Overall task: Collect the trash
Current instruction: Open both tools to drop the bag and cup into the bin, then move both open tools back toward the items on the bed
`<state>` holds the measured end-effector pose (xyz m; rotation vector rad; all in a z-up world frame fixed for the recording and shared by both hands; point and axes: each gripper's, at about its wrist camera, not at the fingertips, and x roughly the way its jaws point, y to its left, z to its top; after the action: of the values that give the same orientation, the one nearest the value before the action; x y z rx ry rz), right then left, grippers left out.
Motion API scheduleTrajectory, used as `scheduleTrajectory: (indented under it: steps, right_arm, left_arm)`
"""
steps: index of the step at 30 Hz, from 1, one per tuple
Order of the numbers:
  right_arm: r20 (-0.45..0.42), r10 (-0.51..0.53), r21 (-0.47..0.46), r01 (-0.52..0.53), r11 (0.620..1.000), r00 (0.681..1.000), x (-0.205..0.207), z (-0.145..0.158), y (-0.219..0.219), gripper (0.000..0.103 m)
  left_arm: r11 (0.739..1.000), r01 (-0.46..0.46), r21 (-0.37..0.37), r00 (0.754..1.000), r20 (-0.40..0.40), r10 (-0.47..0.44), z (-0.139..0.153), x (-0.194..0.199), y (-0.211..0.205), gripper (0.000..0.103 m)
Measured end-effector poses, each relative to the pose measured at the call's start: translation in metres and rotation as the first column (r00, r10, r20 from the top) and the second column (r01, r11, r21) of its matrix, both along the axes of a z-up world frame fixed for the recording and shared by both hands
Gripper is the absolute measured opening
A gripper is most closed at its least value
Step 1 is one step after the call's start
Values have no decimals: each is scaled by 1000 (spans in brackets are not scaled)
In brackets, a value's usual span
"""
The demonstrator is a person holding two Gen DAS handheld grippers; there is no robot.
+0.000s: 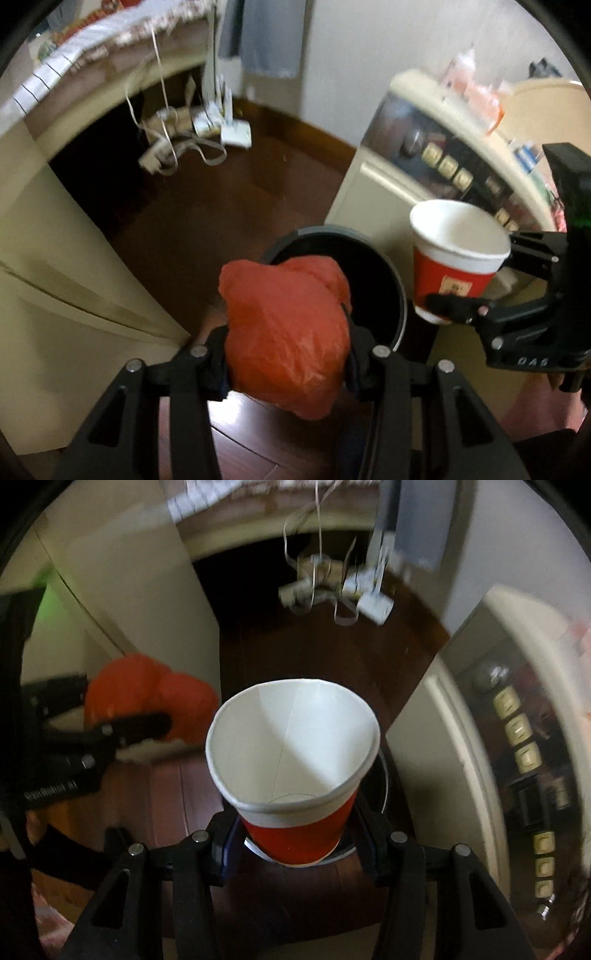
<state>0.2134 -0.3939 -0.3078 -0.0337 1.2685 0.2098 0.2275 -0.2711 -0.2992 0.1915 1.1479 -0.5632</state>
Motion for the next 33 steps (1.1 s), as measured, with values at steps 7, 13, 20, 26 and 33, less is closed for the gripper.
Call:
scheduleTrajectory:
  steps: [7,13,20,26,33]
  right_arm:
    - [-102,19,3,-19,1000,995,10,-75,-6,54]
    - [-113,87,-33,-91,995,990,18,-105,-1,56]
    - [-118,50,-80,-59,995,992,18,-125,-26,102]
    - [-86,-49,-60,44,997,995,12,-95,-50,102]
    - [41,-157,-29,158,987,987,1,-4,-52,102]
  left_arm:
    - [997,57,44,992,-114,-52,-66,12,-26,46]
    - [995,88,36,985,-151,-82,-90,19,-45,47]
    - [999,-9,31,985,-171,14,-96,31,-40,90]
    - [997,-9,71,995,-97,16,-69,19,-30,90]
    - [995,-78,65,997,29,76,15,0,-6,91]
